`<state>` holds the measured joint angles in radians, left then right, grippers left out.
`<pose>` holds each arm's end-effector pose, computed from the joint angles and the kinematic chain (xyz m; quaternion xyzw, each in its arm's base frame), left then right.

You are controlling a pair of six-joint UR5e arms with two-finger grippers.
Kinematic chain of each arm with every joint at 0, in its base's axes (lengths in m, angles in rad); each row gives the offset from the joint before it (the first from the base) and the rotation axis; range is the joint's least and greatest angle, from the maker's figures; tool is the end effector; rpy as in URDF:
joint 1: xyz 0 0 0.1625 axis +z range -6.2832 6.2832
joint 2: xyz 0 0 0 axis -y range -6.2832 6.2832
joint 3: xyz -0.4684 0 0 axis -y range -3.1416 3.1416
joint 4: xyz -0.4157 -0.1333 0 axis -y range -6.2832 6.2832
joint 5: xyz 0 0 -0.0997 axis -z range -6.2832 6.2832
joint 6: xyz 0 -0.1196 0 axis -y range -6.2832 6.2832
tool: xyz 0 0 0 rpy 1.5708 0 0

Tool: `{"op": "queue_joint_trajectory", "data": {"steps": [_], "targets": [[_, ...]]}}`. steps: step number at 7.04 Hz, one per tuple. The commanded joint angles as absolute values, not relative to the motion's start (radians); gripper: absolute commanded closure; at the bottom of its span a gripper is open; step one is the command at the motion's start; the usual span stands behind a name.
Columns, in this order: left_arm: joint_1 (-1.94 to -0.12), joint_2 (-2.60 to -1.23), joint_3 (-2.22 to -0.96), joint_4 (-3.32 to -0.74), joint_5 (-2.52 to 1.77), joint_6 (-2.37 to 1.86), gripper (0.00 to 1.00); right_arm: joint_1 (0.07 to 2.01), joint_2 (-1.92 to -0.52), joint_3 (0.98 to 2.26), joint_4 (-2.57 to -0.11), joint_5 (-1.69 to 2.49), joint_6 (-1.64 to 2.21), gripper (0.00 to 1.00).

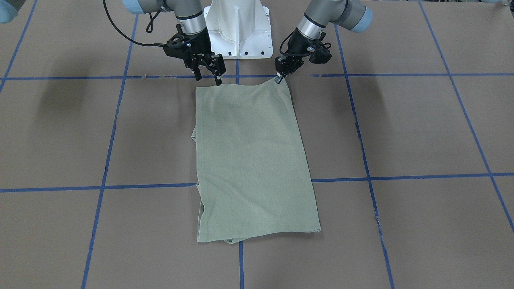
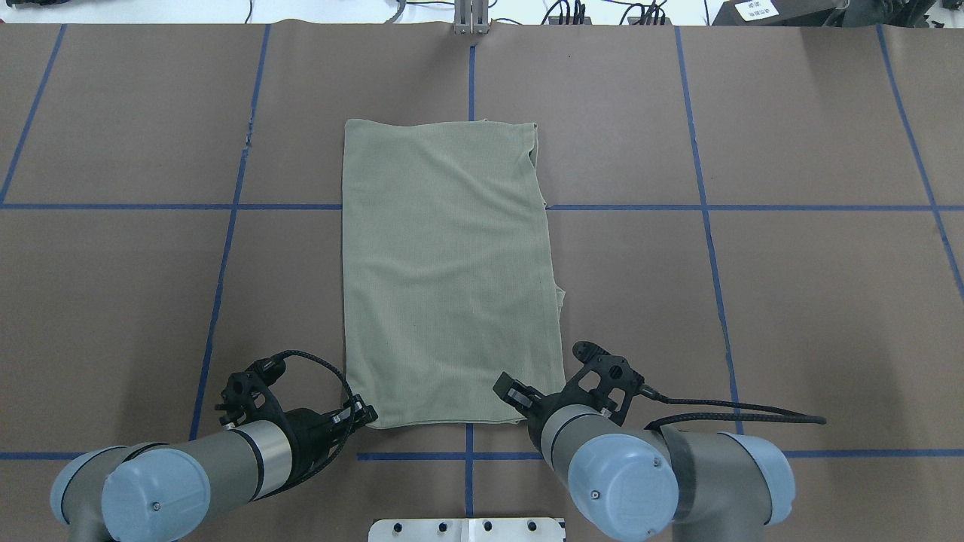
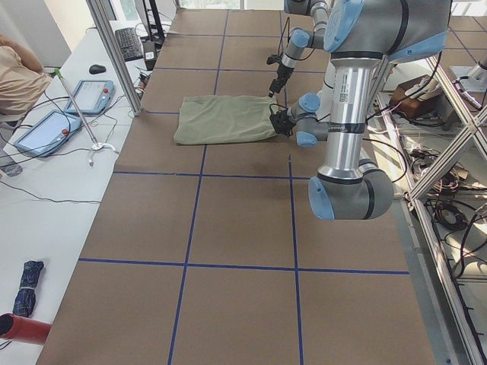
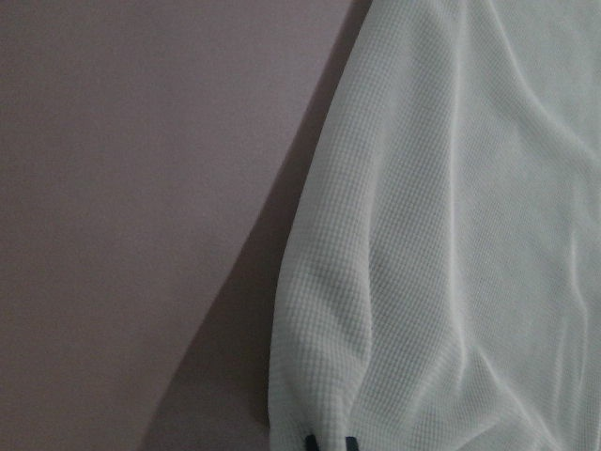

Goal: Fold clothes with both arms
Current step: 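Lower both grippers onto the near shirt corners and grasp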

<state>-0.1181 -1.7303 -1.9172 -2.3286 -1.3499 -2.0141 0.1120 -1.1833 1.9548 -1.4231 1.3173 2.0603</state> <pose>0.5566 -0.2267 0.3637 -0.0073 0.5937 -0.2847 0.7526 -0.6053 -0.2324 0.2973 0.0287 -0.4535 0.3169 0.8325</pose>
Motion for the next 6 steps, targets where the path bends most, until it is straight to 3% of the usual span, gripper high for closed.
{"op": "queue_joint_trajectory", "data": {"steps": [1,6], "targets": [[-0.118,-1.730,-1.921,-2.329,-1.350,-2.014,1.00,0.106,-1.164,1.921,-1.434,1.316,2.062,0.11],[-0.118,-1.730,-1.924,-2.329,-1.350,-2.014,1.00,0.127,-1.129,1.861,-1.434,1.316,2.046,0.17]]}}
